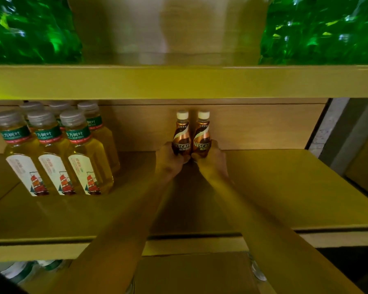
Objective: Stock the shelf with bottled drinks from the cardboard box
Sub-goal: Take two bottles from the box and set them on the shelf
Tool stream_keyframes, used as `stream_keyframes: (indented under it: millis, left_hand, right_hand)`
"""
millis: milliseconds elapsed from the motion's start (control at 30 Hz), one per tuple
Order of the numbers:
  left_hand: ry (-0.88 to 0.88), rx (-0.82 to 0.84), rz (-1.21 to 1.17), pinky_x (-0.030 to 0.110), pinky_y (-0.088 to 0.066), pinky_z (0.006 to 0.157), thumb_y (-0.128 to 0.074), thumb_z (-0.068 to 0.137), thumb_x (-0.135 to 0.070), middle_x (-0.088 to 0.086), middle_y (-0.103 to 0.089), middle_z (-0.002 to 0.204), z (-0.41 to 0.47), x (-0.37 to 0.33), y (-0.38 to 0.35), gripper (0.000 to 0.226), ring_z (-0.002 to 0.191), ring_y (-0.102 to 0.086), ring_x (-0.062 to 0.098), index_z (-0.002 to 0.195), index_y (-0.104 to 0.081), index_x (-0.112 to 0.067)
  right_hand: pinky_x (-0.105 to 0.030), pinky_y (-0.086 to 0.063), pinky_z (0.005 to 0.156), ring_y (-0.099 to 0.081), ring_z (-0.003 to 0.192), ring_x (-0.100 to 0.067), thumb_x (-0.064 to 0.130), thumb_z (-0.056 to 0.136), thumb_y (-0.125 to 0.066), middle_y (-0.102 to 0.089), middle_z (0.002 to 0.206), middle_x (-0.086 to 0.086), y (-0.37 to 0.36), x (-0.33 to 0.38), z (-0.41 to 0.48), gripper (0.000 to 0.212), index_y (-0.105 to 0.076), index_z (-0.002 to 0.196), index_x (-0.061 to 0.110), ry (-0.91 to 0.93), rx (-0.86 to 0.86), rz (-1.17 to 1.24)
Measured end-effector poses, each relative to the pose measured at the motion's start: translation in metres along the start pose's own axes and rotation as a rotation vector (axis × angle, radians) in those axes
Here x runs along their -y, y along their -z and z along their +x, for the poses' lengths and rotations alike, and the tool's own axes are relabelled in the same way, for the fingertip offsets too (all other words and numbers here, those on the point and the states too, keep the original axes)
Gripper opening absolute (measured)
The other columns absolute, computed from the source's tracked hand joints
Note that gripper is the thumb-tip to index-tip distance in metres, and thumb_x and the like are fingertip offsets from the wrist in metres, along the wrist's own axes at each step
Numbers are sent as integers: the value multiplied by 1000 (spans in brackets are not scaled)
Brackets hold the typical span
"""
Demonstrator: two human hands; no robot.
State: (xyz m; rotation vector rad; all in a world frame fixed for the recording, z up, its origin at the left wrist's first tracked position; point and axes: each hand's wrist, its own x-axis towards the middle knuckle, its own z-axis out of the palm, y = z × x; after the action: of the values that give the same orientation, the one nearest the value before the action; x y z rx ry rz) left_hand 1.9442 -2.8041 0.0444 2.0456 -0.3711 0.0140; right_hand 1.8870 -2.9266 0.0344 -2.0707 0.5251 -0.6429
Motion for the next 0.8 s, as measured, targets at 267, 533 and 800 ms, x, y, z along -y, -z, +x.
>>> stream_keyframes:
  millis: [267, 533, 800]
  left_hand:
    - [36, 3, -8, 33, -52, 86, -80, 79, -8, 7, -67, 124, 37, 7, -13, 56, 114, -63, 25, 130, -59, -8]
    - [-8, 11, 70, 24, -48, 74, -77, 81, -15, 4, -67, 119, 31, 8, -13, 52, 109, -64, 22, 129, -57, -10]
    - [-74, 59, 643, 52, -51, 95, -47, 78, -68, 6, -60, 125, -3, 7, 13, 69, 119, -56, 32, 129, -52, -23]
  right_hand:
    - [-41, -52, 98, -59, 121, -30, 17, 82, -79, -61, 130, -12, -19, -8, 29, 60, -48, 133, 7, 9, -51, -20]
    - [-35, -48, 95, -57, 124, -30, 23, 86, -76, -58, 134, -12, -16, -8, 27, 64, -43, 139, 8, 12, -3, -81]
    - [-56, -29, 116, -28, 147, -36, 64, 97, -36, -34, 159, -14, 21, -8, 5, 78, -22, 156, 14, 181, 131, -722]
